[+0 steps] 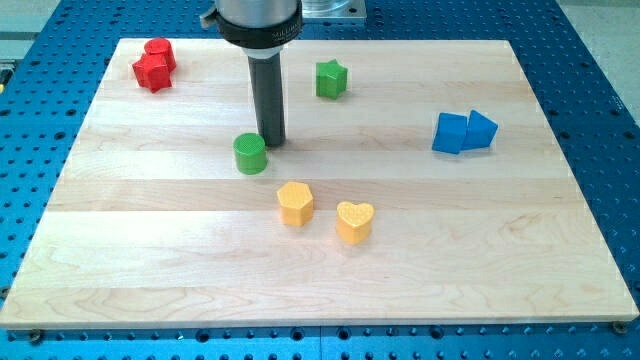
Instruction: Place the green blocks at the center of the board
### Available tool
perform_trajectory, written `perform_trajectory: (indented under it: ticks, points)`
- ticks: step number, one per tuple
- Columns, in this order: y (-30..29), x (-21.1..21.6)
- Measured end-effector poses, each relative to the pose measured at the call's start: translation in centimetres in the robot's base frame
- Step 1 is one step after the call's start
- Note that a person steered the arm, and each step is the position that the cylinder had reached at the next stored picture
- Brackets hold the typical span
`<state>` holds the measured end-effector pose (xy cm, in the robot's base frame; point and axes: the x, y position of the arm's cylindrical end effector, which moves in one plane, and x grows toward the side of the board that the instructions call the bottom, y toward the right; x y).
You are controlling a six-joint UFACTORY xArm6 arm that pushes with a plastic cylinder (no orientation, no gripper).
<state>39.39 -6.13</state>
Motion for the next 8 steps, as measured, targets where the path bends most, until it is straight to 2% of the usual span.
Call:
perform_trajectory:
  ticks: [2,4,5,6,7,8]
  points:
    - [-8.0,-1.3]
    - [-9.3,-1.8]
    - [-9.3,2.5]
    - [-6.2,4.9]
    - [-2.4,4.9]
    - [-2.8,3.1]
